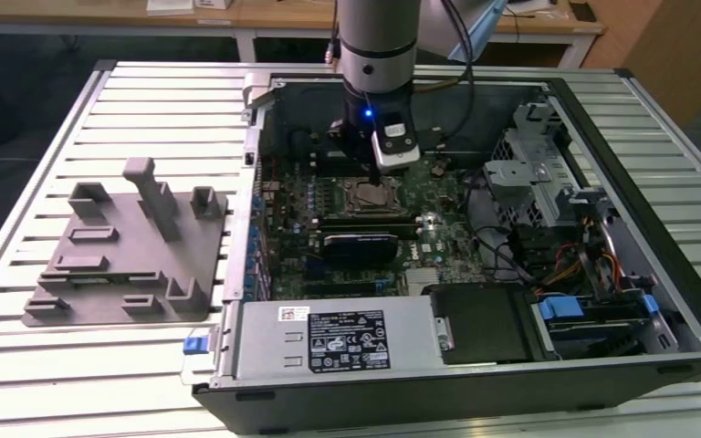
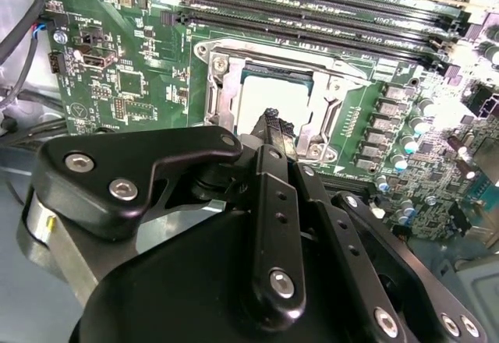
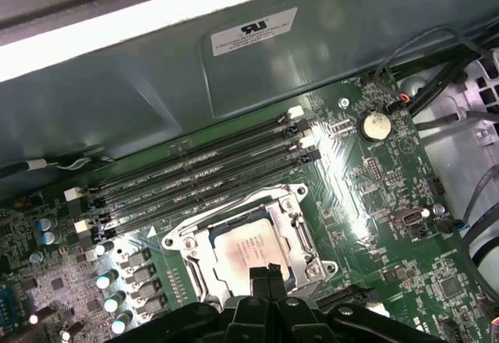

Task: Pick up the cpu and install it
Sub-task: 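Install the second cpu locking lever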

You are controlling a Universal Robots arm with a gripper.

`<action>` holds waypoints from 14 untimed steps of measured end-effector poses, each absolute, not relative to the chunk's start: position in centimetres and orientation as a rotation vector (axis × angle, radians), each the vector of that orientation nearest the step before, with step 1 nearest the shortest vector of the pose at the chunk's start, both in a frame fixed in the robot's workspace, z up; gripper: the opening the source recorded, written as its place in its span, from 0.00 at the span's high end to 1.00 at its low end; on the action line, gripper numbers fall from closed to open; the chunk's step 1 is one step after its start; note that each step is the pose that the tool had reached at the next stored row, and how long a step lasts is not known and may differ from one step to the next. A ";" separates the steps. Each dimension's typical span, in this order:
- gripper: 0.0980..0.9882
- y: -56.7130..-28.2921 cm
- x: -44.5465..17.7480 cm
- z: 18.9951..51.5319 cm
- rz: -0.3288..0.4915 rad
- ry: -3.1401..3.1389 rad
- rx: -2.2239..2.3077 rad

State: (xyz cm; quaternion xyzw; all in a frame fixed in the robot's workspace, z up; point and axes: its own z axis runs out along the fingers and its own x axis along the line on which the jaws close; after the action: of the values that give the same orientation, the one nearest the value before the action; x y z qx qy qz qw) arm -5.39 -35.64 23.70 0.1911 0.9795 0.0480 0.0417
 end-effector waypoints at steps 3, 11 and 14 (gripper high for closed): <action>0.99 -35.9 -5.4 23.7 0.147 2.998 0.585; 0.99 -36.4 -5.4 23.7 0.140 2.997 0.585; 0.99 -36.5 -5.4 23.7 0.133 2.997 0.584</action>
State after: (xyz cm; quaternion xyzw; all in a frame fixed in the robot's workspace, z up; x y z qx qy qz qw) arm -5.39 -36.53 23.70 0.1909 0.9797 0.0436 0.0425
